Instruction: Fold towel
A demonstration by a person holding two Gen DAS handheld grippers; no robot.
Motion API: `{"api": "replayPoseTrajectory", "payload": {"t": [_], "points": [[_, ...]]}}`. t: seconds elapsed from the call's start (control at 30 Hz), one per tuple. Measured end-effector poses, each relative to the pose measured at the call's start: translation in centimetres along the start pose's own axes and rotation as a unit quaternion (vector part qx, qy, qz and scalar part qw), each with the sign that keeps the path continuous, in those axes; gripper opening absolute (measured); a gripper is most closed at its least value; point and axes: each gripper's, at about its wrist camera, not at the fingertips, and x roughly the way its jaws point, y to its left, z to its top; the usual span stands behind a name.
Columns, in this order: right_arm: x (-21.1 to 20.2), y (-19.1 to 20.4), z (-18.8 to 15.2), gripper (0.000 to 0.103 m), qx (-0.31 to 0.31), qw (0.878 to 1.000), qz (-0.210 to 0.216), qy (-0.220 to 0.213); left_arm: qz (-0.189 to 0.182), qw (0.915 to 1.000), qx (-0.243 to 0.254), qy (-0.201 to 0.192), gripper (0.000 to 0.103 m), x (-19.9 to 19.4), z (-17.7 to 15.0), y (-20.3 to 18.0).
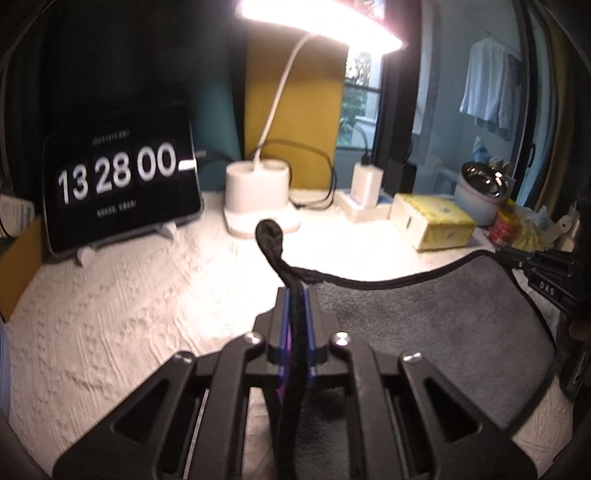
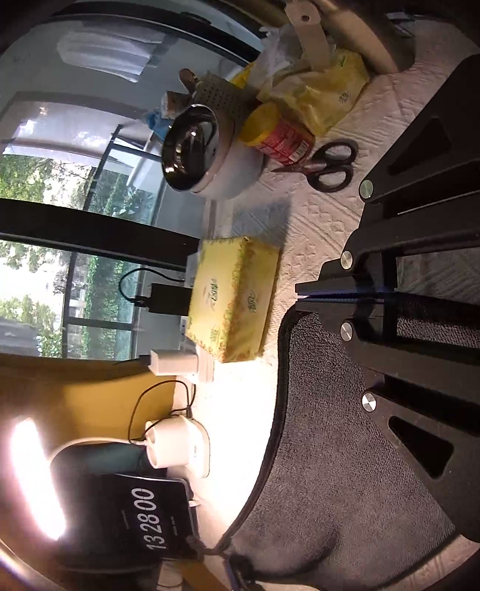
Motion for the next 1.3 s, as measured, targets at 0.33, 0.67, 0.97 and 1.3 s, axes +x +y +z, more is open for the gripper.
{"api": "replayPoseTrajectory", "payload": {"t": [0.33,0.67,0.97,1.3], "points": [[1.3,-0.4,-0.4,0.006,0.015,0.999,0.000,0.029,-0.006,0.9970,-0.036,0.068,0.047,2.5,-0.4,1.1],[-3.8,0.1,0.0,0.032,0.029,0.999,0.001,-0.014,0.007,0.9995,-0.025,0.017,0.083,-2.4,0.2,0.5],[-9.6,1.7,-1.4,0.035,0.037,0.998,0.016,-0.044,0.007,0.9994,-0.022,-0.024,0.083,-8.8,-1.1,-0.7],[-16.2,3.3,-3.7,0.036,0.037,0.996,0.030,-0.076,0.002,0.9967,-0.019,-0.078,0.084,-16.2,-3.5,-2.7]]}}
